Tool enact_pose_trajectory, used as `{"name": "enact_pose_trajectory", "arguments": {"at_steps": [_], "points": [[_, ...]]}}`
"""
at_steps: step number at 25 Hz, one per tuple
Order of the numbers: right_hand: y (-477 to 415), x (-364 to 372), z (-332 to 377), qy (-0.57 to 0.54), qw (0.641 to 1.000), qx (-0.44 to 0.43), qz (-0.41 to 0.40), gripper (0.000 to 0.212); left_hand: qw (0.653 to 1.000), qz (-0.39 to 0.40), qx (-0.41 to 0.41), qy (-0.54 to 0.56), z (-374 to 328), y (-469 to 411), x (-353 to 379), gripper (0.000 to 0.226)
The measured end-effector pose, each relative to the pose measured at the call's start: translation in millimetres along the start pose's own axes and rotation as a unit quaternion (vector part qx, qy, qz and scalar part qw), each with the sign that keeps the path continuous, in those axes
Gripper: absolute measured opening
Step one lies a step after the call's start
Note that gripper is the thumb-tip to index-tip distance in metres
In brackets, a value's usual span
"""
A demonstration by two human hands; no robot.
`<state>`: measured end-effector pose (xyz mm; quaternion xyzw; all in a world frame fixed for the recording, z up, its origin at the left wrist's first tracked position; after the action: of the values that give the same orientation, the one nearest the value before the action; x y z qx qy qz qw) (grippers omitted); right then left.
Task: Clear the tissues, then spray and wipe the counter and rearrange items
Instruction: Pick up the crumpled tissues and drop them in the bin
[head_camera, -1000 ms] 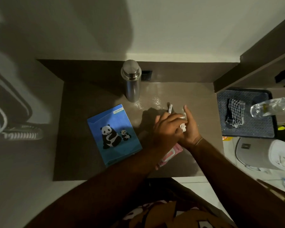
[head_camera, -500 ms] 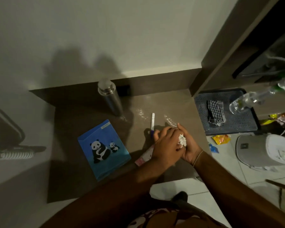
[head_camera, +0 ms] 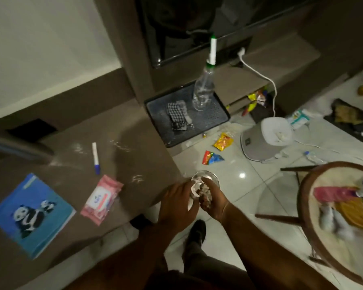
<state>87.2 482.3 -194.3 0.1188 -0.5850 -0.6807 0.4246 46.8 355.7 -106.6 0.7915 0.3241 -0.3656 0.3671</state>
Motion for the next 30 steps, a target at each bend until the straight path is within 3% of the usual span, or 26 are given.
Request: {"name": "enact_pose_trajectory", "arguments": {"at_steps": [4, 8, 9, 13, 17, 19, 22, 27, 30], "points": [[-16, -89, -10, -0.029, 0.991, -0.003, -0.131, 0.041, 0.993, 0.06, 0.004, -0.098, 2, -11, 60, 0.062], [-58, -146, -32, -0.062, 0.977, 0.007, -0.205, 0.034, 0.968, 0.13, 0.131, -0.169, 1, -33, 145, 0.077], [-72, -157, -36, -0.061, 0.974, 0.01, -0.218, 0.03, 0.97, 0.131, 0.132, -0.158, 4, -40, 163, 0.079], [-155, -180, -46, -0.06, 0.968, 0.007, -0.243, 0.023, 0.992, 0.103, -0.019, -0.065, 51, -85, 239, 0.074], [-254, -193, -36, -0.003, 0.969, -0.013, -0.248, 0.034, 0.982, 0.122, -0.14, -0.009, 110, -129, 310, 0.075], [-298, -198, -28, 0.085, 0.965, -0.022, -0.249, 0.041, 0.981, 0.127, -0.139, -0.038, 132, -143, 331, 0.075], [-342, -203, -34, 0.09, 0.963, -0.019, -0.255, 0.049, 0.977, 0.155, -0.141, -0.044, 156, -149, 350, 0.076], [-351, -203, -31, 0.078, 0.972, -0.035, -0.219, 0.017, 0.976, 0.163, -0.141, -0.039, 157, -134, 353, 0.078], [-318, -195, -11, 0.222, 0.941, -0.092, -0.239, 0.034, 0.981, 0.163, -0.103, -0.013, 128, -125, 333, 0.076]]}}
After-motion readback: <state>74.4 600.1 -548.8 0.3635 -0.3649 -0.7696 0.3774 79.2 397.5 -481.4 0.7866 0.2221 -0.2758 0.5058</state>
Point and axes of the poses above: each hand's wrist, its own y-axis away from the middle knuckle, its own x-axis out of the palm, z = x × y, the point moved 6 cm from there along -y, towards the middle knuckle, and after that the axes turned 4 degrees about z, right-handed, at the moved point
